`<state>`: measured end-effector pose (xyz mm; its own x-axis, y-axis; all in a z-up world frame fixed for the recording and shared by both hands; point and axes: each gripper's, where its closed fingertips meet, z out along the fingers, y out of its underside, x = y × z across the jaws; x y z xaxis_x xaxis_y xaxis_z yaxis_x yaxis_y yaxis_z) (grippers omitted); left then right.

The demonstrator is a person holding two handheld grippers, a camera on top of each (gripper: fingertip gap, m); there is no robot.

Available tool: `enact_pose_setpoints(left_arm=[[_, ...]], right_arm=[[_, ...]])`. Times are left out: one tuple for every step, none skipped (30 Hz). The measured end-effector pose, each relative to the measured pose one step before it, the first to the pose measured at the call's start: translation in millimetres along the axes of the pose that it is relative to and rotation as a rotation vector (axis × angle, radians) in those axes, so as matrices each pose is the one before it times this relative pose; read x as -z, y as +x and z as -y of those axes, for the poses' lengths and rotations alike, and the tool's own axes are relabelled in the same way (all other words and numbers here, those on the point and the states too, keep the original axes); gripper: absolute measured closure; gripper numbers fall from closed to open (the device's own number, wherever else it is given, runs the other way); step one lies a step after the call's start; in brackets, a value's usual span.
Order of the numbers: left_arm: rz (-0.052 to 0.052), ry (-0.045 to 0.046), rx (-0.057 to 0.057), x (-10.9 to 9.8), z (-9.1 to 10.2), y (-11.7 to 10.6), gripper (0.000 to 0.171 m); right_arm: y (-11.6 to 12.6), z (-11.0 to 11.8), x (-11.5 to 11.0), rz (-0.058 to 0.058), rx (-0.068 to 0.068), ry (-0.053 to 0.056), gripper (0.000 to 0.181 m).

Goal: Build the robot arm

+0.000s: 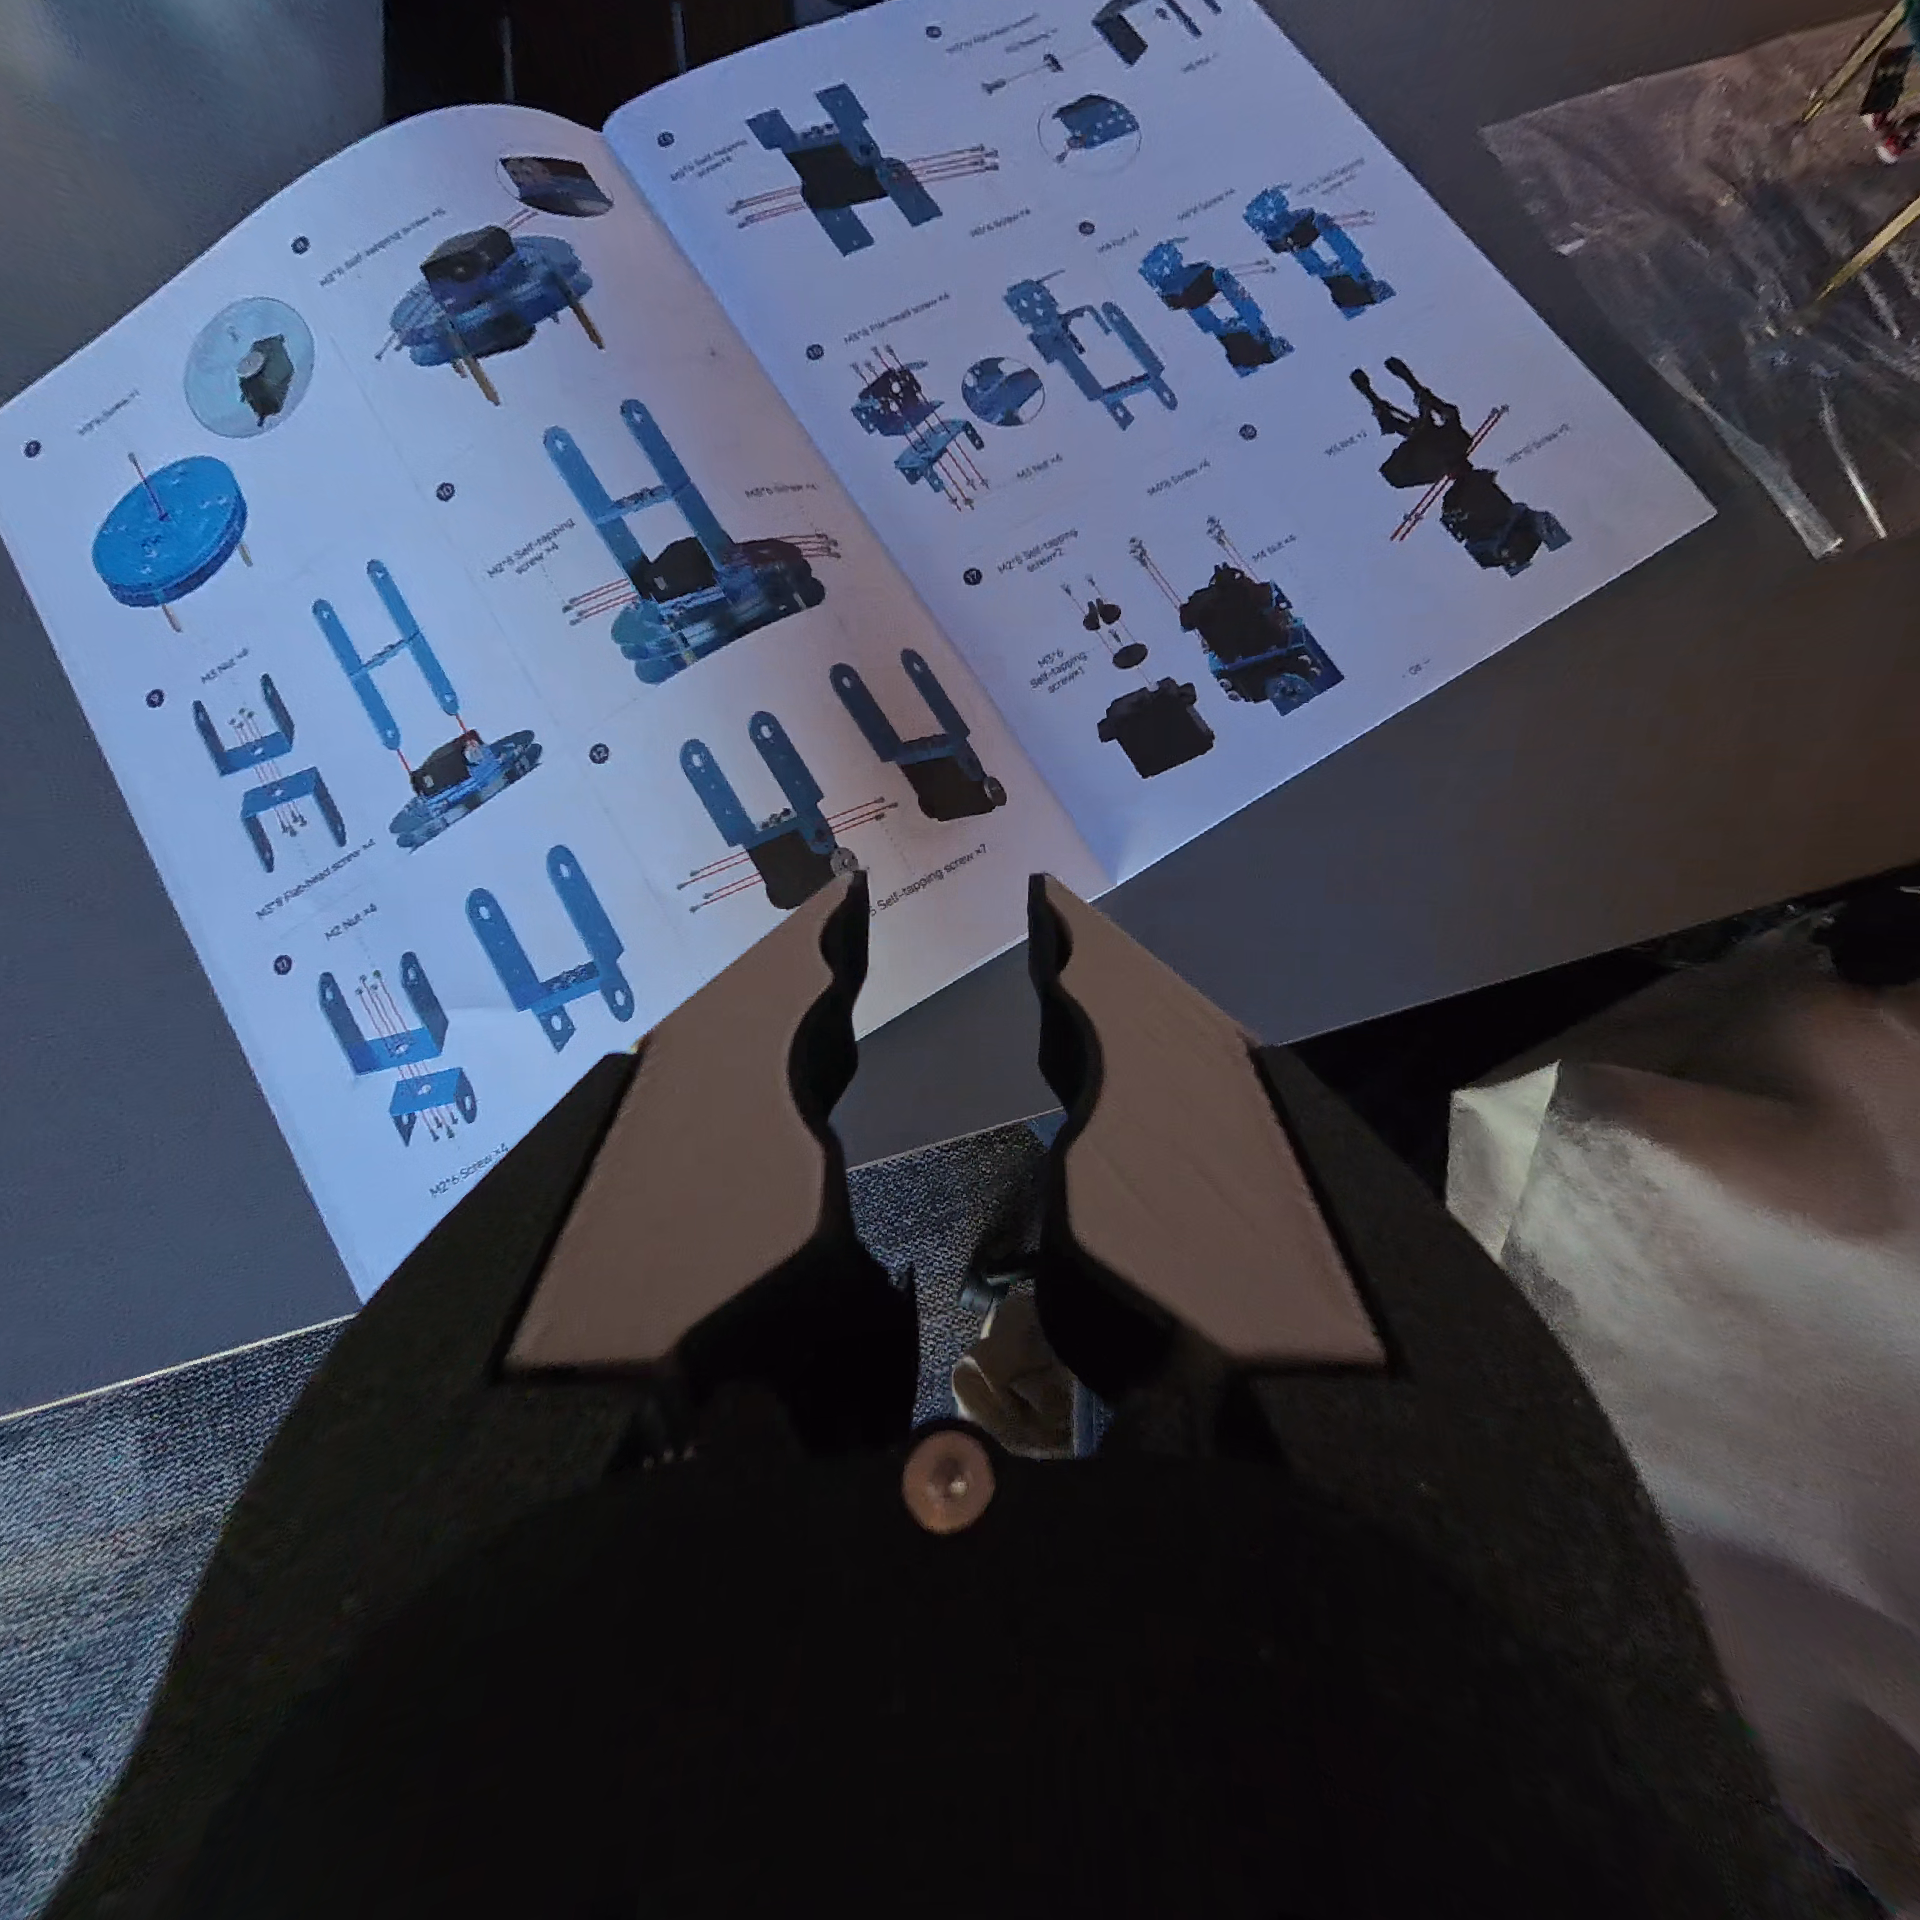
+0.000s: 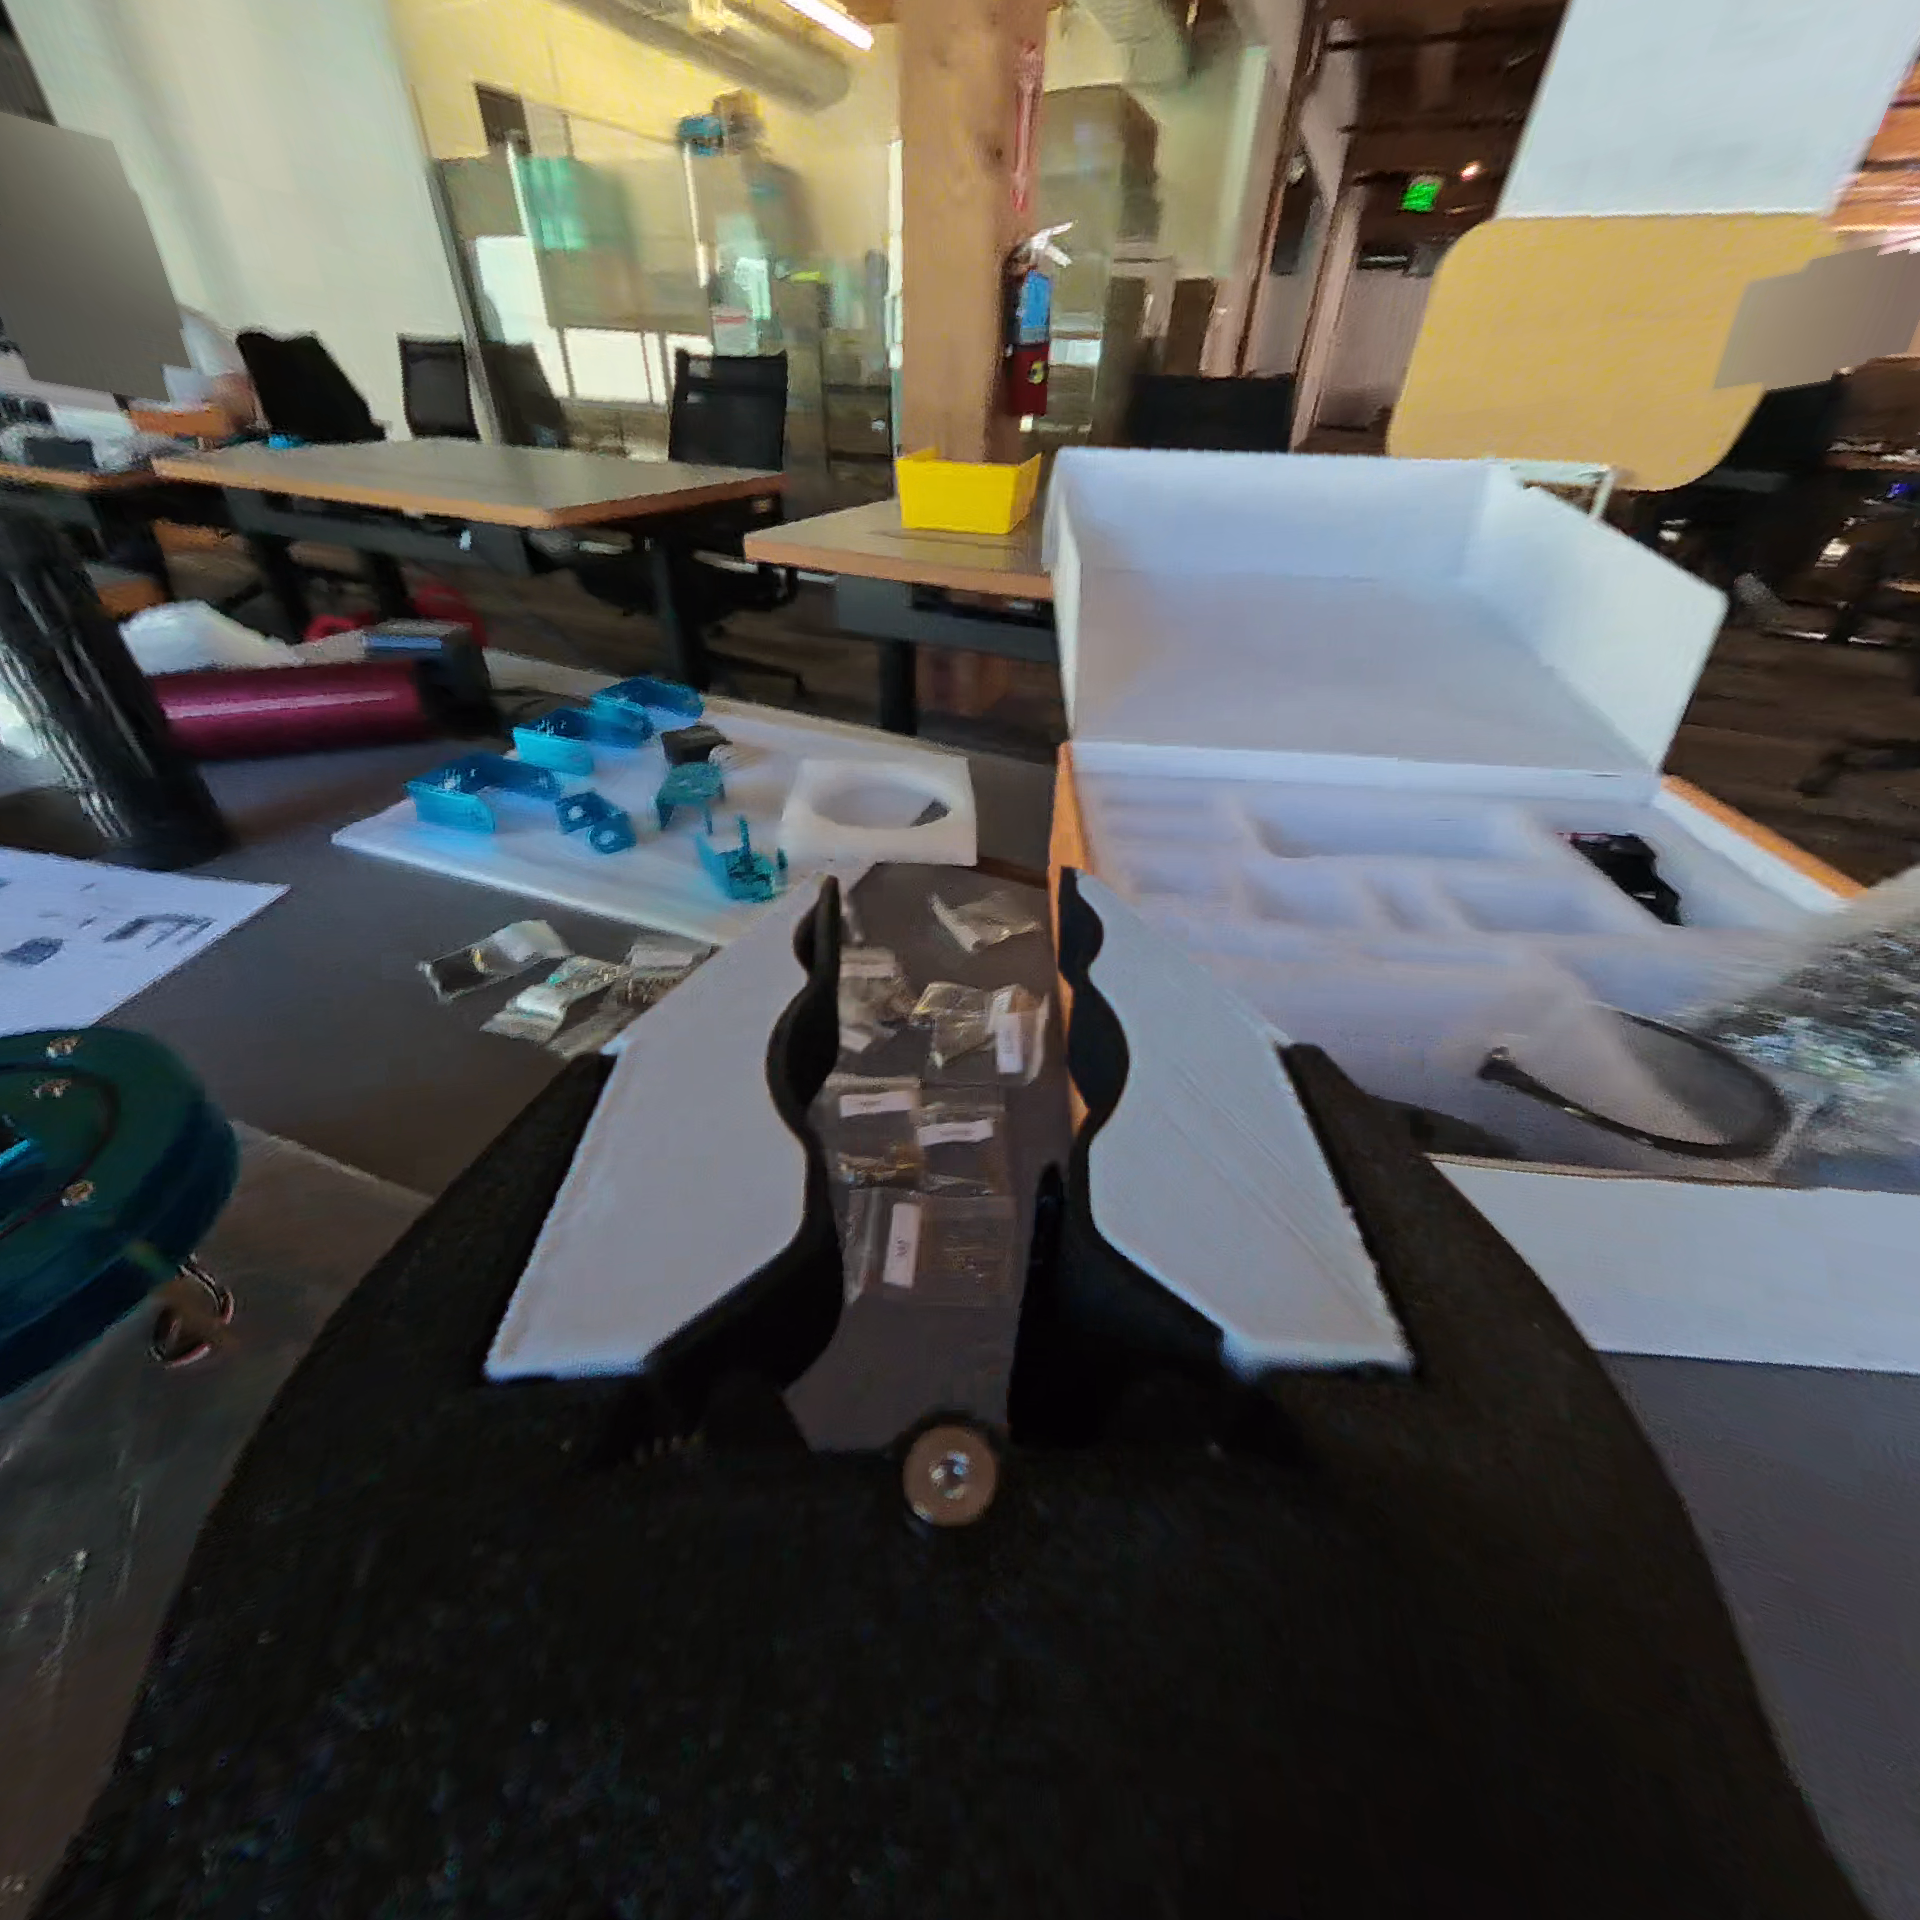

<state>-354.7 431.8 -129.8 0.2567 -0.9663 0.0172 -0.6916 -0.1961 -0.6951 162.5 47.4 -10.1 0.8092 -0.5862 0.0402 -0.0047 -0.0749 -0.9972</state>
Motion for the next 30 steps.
enact_pose_setpoints(left_arm=[[0.0027, -0.00711, 0.0004, -0.93, -1.23, -0.35, 0.142], [0.0062, -0.00796, 0.0073, -0.72, -1.34, -1.52, 0.142], [0.0097, -0.00867, 0.0086, -0.59, -1.5, -2.26, 0.142], [0.0095, -0.00775, 0.0069, -0.5, -1.39, -2.17, 0.142], [0.0084, -0.00561, 0.0053, -0.32, -0.71, -1.89, 0.142], [0.0082, -0.0027, 0.0048, -0.26, 0.13, -1.63, 0.142], [0.0052, -0.00072, 0.0046, -0.41, 0.88, -1.02, 0.142], [0.0004, -0.00063, 0.0022, -0.71, 1.06, -0.19, 0.142], [-0.0018, -0.00192, -0.0024, -0.94, 0.93, 0.62, 0.142], [-0.002, -0.00322, -0.0061, -1.17, 0.51, 0.92, 0.142], [-0.0021, -0.00459, -0.0062, -1.22, 0.2, 0.93, 0.142], [-0.002, -0.00513, -0.0047, -1.32, 0.14, 0.72, 0.142], [-0.0017, -0.00396, -0.004, -1.35, 0.27, 0.59, 0.142], [-0.0014, -0.00312, -0.003, -1.17, 0.42, 0.36, 0.142], [-0.001, -0.00301, -0.0019, -0.94, 0.31, 0.2, 0.142], [-0.0006, -0.00246, -0.0019, -0.7, 0.38, 0.07, 0.142], [-0.0005, -0.00076, -0.0024, -0.52, 0.42, 0.13, 0.142], [-0.0009, 0.00044, -0.0015, -0.28, 0.51, 0.07, 0.142], [-0.0006, -0.00038, -0.0005, -0.32, 0.36, 0.0, 0.142], [0.0009, -0.00142, -0.0005, -0.12, 0.06, -0.27, 0.142], [0.004, -0.00456, -0.0016, 0.37, -0.69, -0.8, 0.142], [0.0115, -0.00857, -0.0041, 1.22, -1.76, -1.93, 0.142], [0.0202, -0.00751, -0.0057, 2.17, -2.06, -3.47, 0.142], [0.0181, -0.0009, -0.0015, 2.77, -1.44, -3.42, 0.142], [0.0066, 0.00235, 0.0059, 2.93, -1.27, -2.14, 0.142], [0.004, -0.00059, 0.0075, 2.74, -2.18, -2.13, 0.142], [0.0158, -0.00613, 0.0038, 2.77, -3.6, -4.12, 0.142], [0.0246, -0.01356, -0.0012, 2.73, -5.72, -5.74, 0.142], [0.0196, -0.01599, -0.008, 2.48, -6.73, -4.9, 0.141], [-0.0009, -0.01675, -0.0104, 1.75, -7.59, -1.63, 0.141]], right_arm=[[-6.58, -5.99, -4.99, -0.0091, 0.0258, -0.0195, 0.143], [-2.96, -4.91, -2.97, -0.0243, 0.0304, -0.0218, 0.148], [-0.66, -1.38, -0.89, -0.0294, 0.0391, -0.0049, 0.153], [0.62, 0.94, 0.2, -0.0261, 0.0316, 0.0093, 0.155], [1.64, -0.84, -0.06, -0.0202, 0.0161, 0.0025, 0.154], [1.41, -3.19, -1.22, -0.011, 0.0006, -0.0089, 0.153], [-0.9, -4.14, -1.45, 0.0104, -0.008, -0.0175, 0.151], [-0.25, -3.33, -0.98, 0.0092, -0.0114, -0.012, 0.15], [0.64, -2.28, -0.46, 0.0041, -0.0089, -0.0052, 0.15], [1.13, -1.96, -0.41, 0.0016, -0.0033, -0.004, 0.15], [1.84, -1.97, -0.52, -0.0045, 0.0018, -0.0065, 0.15], [2.08, -1.72, -0.51, -0.0081, 0.0043, -0.0075, 0.15], [1.53, -0.97, -0.3, -0.0063, 0.0049, -0.0011, 0.151], [1.0, -0.92, -0.15, -0.0031, 0.0013, -0.0074, 0.151], [0.96, 0.64, 0.33, -0.0056, 0.0026, 0.0014, 0.151], [0.84, 1.3, 0.79, -0.0058, 0.0036, 0.0059, 0.151], [0.32, 1.26, 0.84, -0.0033, 0.0057, 0.0067, 0.152], [0.53, 0.07, 0.08, -0.0044, 0.0058, -0.0002, 0.152], [0.14, -1.24, -0.63, -0.0012, 0.0068, -0.0062, 0.152], [-0.06, -2.5, -1.33, 0.0, 0.007, -0.013, 0.152], [-0.21, -2.88, -1.49, -0.0007, 0.0087, -0.0137, 0.152], [0.65, -2.32, -1.22, -0.0079, 0.0097, -0.0105, 0.152], [0.04, -1.57, -0.99, -0.0051, 0.0102, -0.005, 0.153], [-0.93, -1.34, -1.02, 0.0003, 0.0075, -0.005, 0.153], [-1.41, -1.51, -1.14, 0.0033, 0.0044, -0.0071, 0.154], [-1.31, -1.47, -1.11, 0.0024, 0.003, -0.0067, 0.154], [-0.93, -1.15, -0.9, 0.0007, 0.0038, -0.0046, 0.154], [-0.66, -1.47, -0.89, -0.0006, 0.004, -0.0054, 0.154], [-0.32, -2.03, -1.17, -0.0008, 0.003, -0.0079, 0.154], [0.15, -2.08, -1.22, -0.0014, 0.0014, -0.0082, 0.154]])
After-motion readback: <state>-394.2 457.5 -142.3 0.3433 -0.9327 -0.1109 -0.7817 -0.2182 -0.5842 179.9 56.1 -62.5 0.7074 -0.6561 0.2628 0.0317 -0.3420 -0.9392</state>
